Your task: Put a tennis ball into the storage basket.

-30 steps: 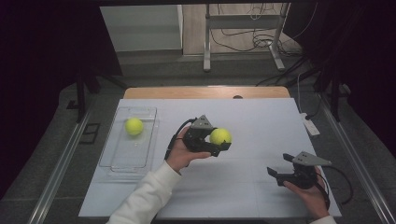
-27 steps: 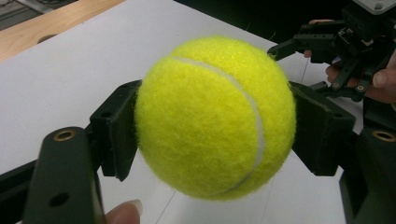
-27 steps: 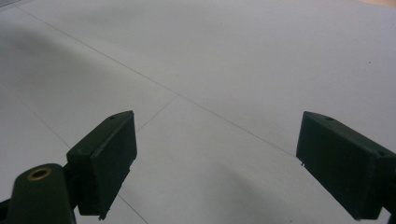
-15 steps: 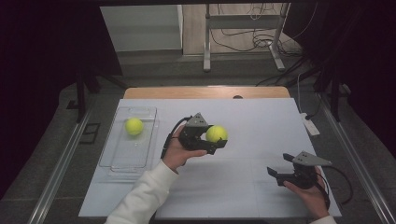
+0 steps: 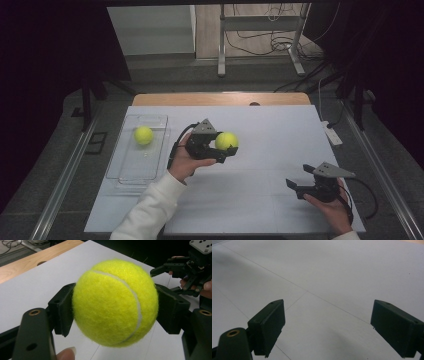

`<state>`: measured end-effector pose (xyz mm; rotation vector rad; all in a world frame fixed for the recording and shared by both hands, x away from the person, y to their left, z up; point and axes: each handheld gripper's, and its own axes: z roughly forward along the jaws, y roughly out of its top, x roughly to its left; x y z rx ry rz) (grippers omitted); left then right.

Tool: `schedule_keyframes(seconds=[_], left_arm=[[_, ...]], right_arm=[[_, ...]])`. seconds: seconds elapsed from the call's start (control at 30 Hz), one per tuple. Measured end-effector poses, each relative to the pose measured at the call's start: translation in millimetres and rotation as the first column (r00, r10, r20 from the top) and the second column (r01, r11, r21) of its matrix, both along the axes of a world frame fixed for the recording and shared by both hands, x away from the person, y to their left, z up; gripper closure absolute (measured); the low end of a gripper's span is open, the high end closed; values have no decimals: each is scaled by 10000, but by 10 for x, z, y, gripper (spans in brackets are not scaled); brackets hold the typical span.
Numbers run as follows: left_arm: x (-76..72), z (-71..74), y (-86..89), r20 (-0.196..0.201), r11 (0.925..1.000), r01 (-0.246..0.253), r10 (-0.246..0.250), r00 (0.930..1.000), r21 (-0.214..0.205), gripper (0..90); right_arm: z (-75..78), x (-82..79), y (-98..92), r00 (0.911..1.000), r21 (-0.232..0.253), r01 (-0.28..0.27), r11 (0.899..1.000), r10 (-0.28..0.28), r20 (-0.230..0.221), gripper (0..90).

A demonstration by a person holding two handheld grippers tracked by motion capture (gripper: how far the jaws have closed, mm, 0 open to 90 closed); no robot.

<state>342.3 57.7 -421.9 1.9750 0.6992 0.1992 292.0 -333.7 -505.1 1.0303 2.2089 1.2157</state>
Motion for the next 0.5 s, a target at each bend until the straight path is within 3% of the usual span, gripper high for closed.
schedule_keyframes(seconds=[0.5], left_arm=[[1, 5, 176, 43, 9991, -434, 434, 9990, 26, 267]], right_arm=[[2, 0, 0, 10000, 43, -14, 10000, 14, 0, 125]])
